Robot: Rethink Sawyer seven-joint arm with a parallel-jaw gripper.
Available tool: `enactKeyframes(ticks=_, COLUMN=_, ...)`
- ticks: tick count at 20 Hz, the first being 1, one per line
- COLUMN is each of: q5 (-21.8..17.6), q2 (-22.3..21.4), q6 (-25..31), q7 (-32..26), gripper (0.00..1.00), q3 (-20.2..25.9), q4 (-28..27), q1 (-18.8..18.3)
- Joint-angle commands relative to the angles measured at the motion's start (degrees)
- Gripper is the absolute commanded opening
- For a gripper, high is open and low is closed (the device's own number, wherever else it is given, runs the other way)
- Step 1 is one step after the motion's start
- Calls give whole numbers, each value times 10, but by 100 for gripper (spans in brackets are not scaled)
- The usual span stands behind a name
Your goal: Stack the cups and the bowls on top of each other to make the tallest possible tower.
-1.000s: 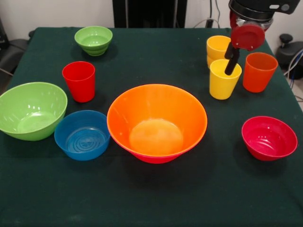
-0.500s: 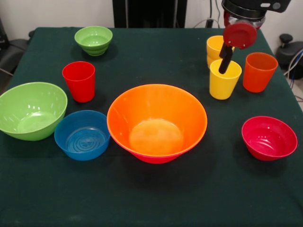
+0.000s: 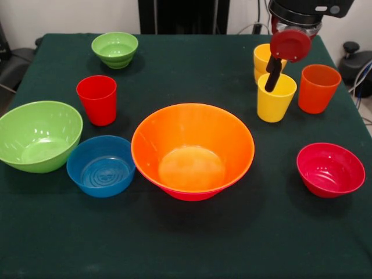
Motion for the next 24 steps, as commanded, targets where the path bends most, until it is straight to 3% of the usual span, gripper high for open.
enactKeyframes(ticks=1, q5=-23, q2=39, q6=-1, q7=-25, gripper=100, q3=88, q4=-18, q1=-23)
enactKeyframes(ticks=12, q5=-13, q2=81, q6=6, q7=11, gripper=100, q3=79, q4=-71, q1=-12)
enactKeyframes(ticks=19, q5=-2, q2=114, q6=57, q7=54, gripper=100, q3=63, q4=-126, q1=-3)
enactKeyframes(ticks=24, q5=-2, q2=108, q6=57, q7=50, gripper=100, q3=62, q4=-118, q1=0)
